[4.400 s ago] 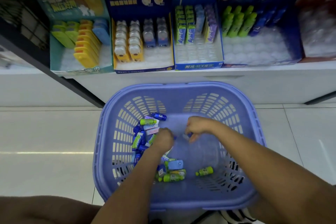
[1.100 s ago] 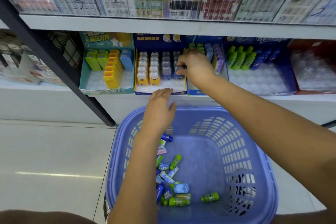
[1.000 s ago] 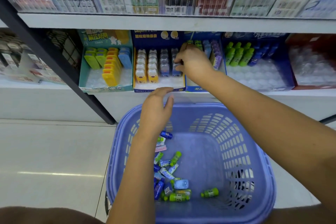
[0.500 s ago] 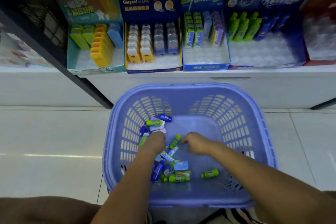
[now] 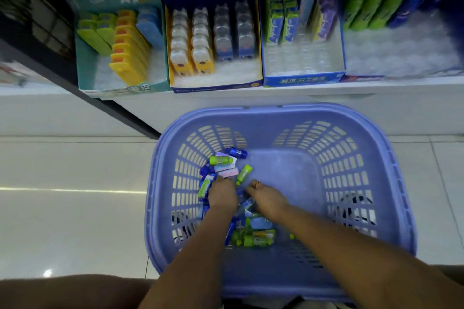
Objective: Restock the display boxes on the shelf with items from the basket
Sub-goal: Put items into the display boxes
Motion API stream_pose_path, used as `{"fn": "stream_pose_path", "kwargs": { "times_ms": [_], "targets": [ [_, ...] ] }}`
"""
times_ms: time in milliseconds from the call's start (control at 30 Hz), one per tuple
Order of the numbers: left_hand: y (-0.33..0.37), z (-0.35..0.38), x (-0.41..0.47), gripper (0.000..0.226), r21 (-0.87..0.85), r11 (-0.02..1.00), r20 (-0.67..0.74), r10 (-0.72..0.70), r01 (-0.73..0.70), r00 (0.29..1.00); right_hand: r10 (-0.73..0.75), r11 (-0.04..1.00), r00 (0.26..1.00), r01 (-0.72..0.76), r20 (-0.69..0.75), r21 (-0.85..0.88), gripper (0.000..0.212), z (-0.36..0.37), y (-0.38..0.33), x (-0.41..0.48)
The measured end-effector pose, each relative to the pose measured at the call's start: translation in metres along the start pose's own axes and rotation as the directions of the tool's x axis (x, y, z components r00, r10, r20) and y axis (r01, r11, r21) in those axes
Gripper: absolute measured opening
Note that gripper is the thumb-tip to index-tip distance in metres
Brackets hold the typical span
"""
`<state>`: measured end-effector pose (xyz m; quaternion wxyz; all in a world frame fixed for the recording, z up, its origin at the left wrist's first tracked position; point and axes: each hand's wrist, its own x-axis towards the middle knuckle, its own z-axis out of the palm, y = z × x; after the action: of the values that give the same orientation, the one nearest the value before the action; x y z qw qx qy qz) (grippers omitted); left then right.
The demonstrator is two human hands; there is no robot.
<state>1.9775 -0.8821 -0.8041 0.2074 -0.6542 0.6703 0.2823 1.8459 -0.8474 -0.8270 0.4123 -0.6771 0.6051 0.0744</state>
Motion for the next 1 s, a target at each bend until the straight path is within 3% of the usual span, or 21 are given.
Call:
{"fn": "stream_pose_path", "kwargs": {
  "times_ms": [133, 233, 333, 400, 467, 567, 633, 700, 767, 867, 933, 1000],
  "targets": [
    [-0.004, -0.008, 0.001, 0.017, -0.22, 0.974, 0.008, -0.045, 0.046, 0.999, 0.046, 0.999, 0.999, -0.046, -0.002, 0.008, 0.03, 0.003, -0.003, 0.002],
    [-0.009, -0.021, 0.001, 0.008, -0.481, 0.874, -0.008, -0.075, 0.062, 0.997, 0.105, 0.994, 0.994, -0.106, 0.025, 0.04, 0.025, -0.01, -0.001, 0.004],
    [-0.008, -0.041, -0.001, 0.006, -0.635, 0.768, 0.032, -0.086, 0.086, 0.996, 0.139, 0.987, 0.99, -0.141, 0.024, 0.074, 0.023, -0.036, 0.004, 0.001],
    [-0.006, -0.054, -0.002, 0.014, -0.677, 0.732, 0.034, -0.068, 0.073, 0.997, 0.133, 0.984, 0.991, -0.134, 0.017, 0.12, 0.036, -0.055, 0.007, -0.003],
    [-0.001, -0.07, -0.008, 0.033, -0.719, 0.693, 0.004, -0.062, 0.046, 0.998, 0.104, 0.973, 0.993, -0.112, 0.05, 0.2, 0.025, -0.074, 0.007, -0.007],
    [0.009, -0.098, -0.021, 0.032, -0.798, 0.603, -0.051, -0.065, -0.001, 0.997, 0.045, 0.939, 0.997, -0.062, 0.056, 0.339, 0.023, -0.11, -0.001, -0.016],
    [0.017, -0.119, -0.034, 0.026, -0.863, 0.503, -0.068, -0.02, -0.048, 0.998, 0.002, 0.921, 0.999, -0.023, 0.054, 0.39, 0.014, -0.141, -0.009, -0.028],
    [0.025, -0.14, -0.048, 0.018, -0.936, 0.341, -0.076, 0.052, -0.09, 0.996, -0.065, 0.905, 0.994, 0.022, 0.087, 0.425, 0.003, -0.176, -0.018, -0.048],
    [0.032, -0.161, -0.065, 0.01, -0.961, 0.235, -0.123, 0.099, -0.143, 0.987, -0.15, 0.858, 0.986, 0.093, 0.073, 0.505, 0.005, -0.211, -0.027, -0.071],
    [0.041, -0.186, -0.086, 0.016, -0.956, 0.153, -0.238, 0.098, -0.251, 0.966, -0.165, 0.715, 0.958, 0.279, -0.234, 0.641, 0.017, -0.258, -0.043, -0.099],
    [0.045, -0.197, -0.097, 0.023, -0.943, 0.12, -0.298, 0.101, -0.309, 0.949, -0.071, 0.697, 0.856, 0.41, -0.513, 0.588, 0.02, -0.284, -0.051, -0.106],
    [0.048, -0.204, -0.105, 0.029, -0.937, 0.091, -0.326, 0.107, -0.336, 0.939, -0.009, 0.744, 0.711, 0.475, -0.703, 0.471, 0.019, -0.304, -0.057, -0.103]
  ]
}}
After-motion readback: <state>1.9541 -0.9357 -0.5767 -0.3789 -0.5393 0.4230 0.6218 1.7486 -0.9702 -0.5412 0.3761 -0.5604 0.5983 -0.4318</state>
